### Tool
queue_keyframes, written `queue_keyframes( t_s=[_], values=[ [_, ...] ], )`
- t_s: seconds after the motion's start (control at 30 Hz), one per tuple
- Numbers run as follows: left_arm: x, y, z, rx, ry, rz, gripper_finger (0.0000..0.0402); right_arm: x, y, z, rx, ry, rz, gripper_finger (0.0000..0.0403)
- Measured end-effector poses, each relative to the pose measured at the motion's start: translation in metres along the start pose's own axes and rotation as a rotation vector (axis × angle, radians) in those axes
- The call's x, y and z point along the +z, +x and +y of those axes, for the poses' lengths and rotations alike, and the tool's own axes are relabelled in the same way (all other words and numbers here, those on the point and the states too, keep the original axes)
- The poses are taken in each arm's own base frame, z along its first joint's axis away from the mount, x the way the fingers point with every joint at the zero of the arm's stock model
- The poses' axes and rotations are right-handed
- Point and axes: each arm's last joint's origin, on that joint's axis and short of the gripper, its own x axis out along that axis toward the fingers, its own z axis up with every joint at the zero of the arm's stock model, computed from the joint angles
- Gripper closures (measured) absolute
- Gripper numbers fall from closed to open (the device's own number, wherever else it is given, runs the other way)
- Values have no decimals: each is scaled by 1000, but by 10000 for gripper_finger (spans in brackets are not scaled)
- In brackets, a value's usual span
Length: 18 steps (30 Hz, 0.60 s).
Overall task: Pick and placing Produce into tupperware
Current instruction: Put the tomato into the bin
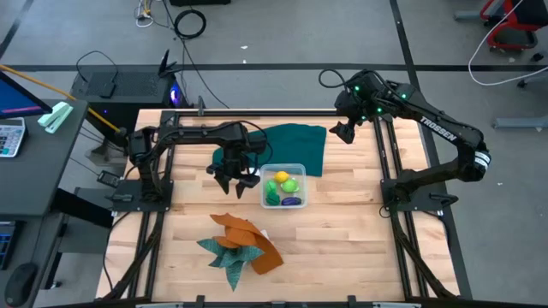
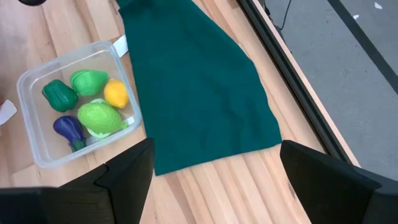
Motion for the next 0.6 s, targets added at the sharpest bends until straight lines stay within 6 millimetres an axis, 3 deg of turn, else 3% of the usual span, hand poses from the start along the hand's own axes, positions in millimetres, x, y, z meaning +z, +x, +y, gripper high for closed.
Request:
queue_keyframes(
  t_s=[0.6],
  values=[
    [0, 3, -3, 30, -59, -45, 179, 0, 0, 0, 1, 16, 2, 96]
  ],
)
